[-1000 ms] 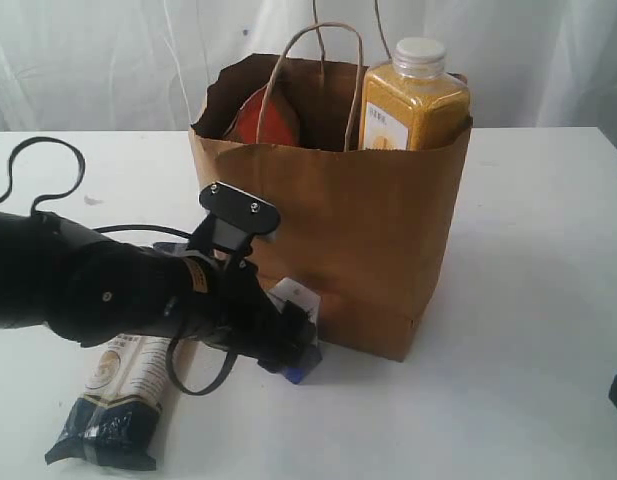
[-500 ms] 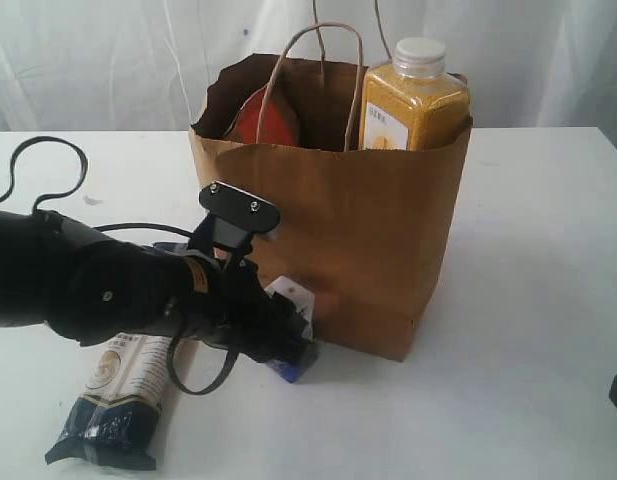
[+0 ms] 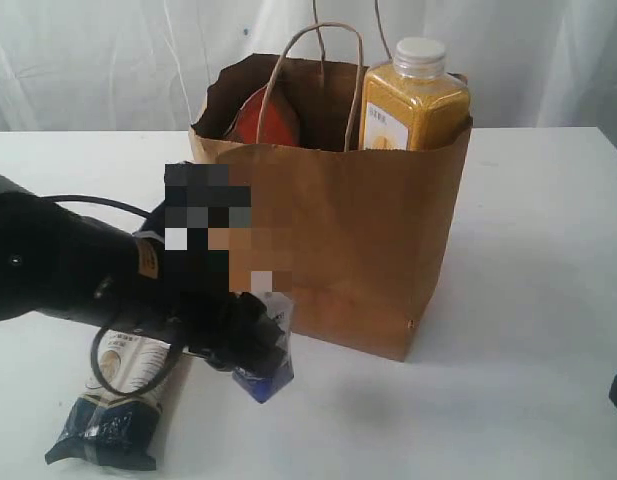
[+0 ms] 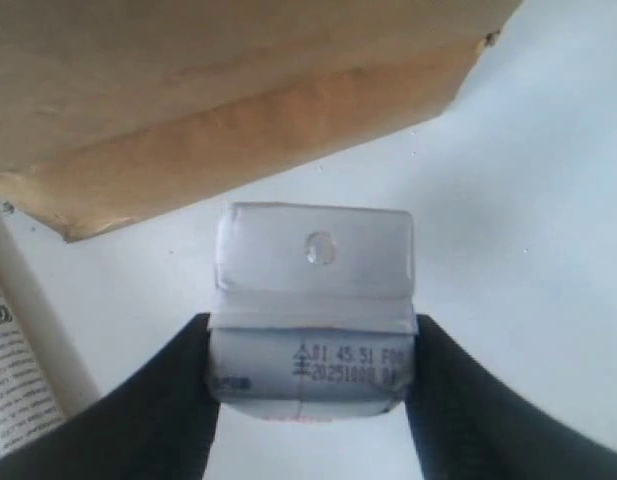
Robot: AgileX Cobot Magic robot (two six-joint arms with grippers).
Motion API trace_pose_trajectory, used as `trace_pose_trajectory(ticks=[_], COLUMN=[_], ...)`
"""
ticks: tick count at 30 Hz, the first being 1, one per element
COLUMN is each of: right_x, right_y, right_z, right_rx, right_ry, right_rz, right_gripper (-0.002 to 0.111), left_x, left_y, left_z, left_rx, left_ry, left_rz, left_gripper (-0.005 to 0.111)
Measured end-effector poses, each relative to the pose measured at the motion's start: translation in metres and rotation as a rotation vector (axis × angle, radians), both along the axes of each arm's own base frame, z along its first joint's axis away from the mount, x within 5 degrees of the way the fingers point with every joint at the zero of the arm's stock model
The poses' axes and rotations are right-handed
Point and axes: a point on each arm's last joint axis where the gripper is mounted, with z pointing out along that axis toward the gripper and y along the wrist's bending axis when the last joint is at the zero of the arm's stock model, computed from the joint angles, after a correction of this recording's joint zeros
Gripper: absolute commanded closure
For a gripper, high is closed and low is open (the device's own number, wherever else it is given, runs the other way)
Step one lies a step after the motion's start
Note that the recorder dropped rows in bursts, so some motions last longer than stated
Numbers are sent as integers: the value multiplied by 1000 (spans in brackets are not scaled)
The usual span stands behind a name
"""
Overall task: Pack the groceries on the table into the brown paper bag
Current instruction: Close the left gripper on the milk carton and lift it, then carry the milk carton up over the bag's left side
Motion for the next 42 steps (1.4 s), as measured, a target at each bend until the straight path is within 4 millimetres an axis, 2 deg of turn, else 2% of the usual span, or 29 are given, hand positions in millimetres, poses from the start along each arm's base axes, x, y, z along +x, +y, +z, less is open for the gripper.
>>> trace_pose_trajectory(ticks=[8, 16, 20, 23, 24, 27, 29, 36, 39, 42], right_x=[0, 0, 0, 0, 0, 0, 0, 0, 0, 0], right_y=[0, 0, 0, 0, 0, 0, 0, 0, 0, 0], right_z=[0, 0, 0, 0, 0, 0, 0, 0, 0, 0], right_rx=[0, 0, 0, 0, 0, 0, 0, 0, 0, 0], right_ry=[0, 0, 0, 0, 0, 0, 0, 0, 0, 0], right_rz=[0, 0, 0, 0, 0, 0, 0, 0, 0, 0], right_gripper=[108, 108, 108, 108, 108, 108, 108, 108, 108, 108], left_x=[-18, -36, -38, -38, -37, -27, -18, 26, 49, 72], left_y=[20, 56, 74, 84, 85, 84, 78, 50, 37, 36], left_z=[37, 82, 116, 170, 178, 215, 225, 230, 224, 213], left_rx=[-44, -131, -182, -263, -266, -293, -277, -191, -168, -164], left_ry=[-71, -178, -246, -375, -400, -476, -499, -519, -497, -448], left_rz=[-22, 30, 82, 115, 118, 139, 140, 149, 162, 228], left_gripper=[107, 107, 107, 107, 107, 107, 107, 107, 107, 107])
